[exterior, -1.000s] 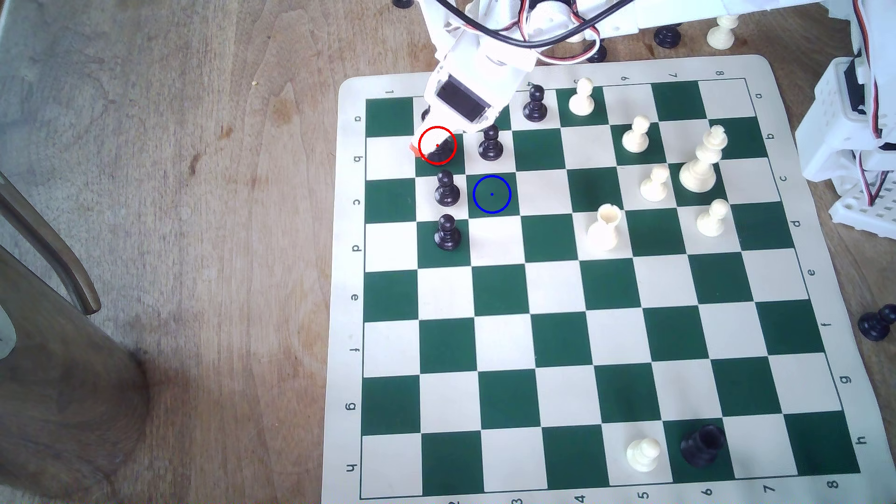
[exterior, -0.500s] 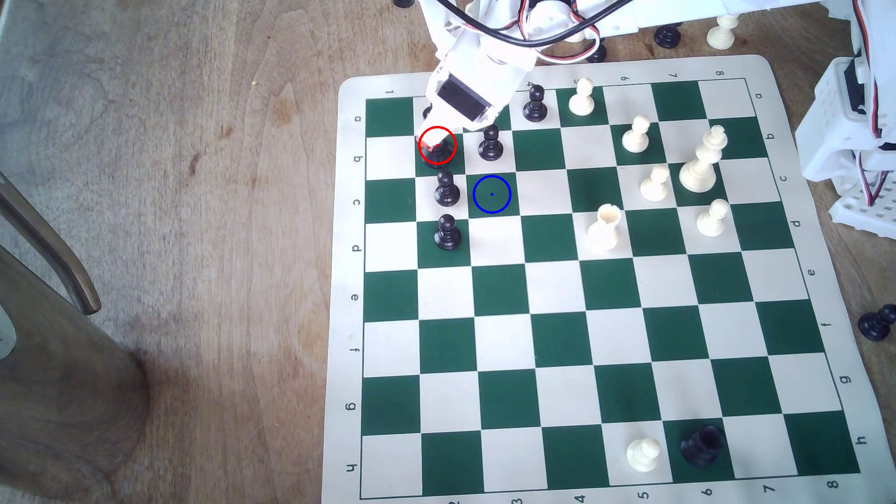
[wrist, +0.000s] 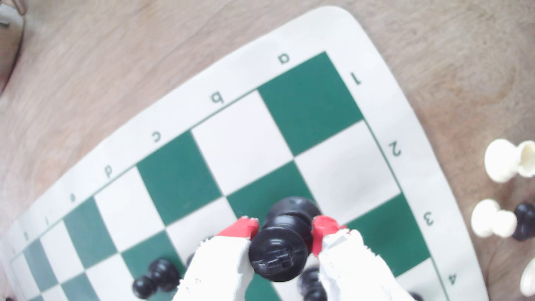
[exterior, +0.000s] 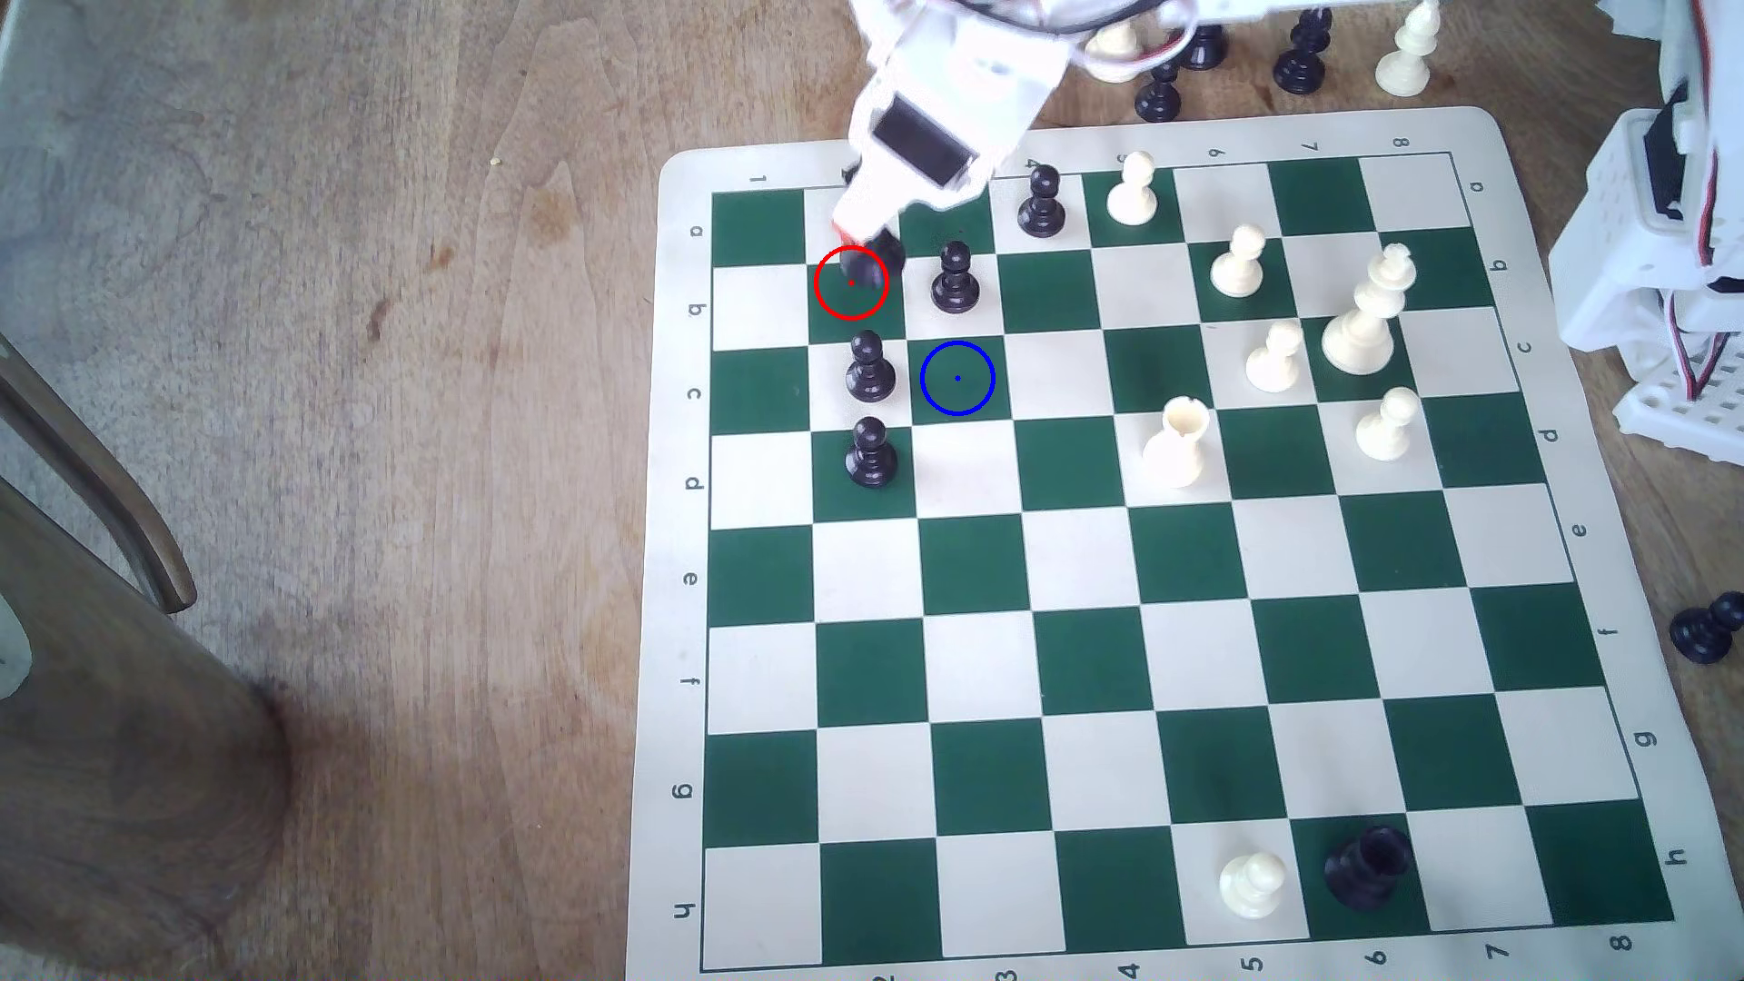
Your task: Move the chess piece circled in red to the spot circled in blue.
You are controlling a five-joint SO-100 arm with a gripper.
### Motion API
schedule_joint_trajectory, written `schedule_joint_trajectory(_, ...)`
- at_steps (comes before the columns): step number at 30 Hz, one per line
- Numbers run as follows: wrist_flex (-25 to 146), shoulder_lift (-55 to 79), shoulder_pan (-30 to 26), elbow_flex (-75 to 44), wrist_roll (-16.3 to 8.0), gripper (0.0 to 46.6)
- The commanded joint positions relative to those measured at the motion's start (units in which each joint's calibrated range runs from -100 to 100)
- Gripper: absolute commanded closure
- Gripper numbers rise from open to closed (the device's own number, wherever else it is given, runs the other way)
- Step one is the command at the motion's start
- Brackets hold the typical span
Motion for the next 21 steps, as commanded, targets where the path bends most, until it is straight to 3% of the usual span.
schedule_joint_trajectory(1, 1.75, -11.94, 0.24, -2.77, 0.29, 44.7)
schedule_joint_trajectory(13, 3.64, -27.05, -4.53, 10.92, -0.98, 45.4)
schedule_joint_trajectory(21, -1.52, -25.01, -6.56, 20.71, -1.17, 45.5)
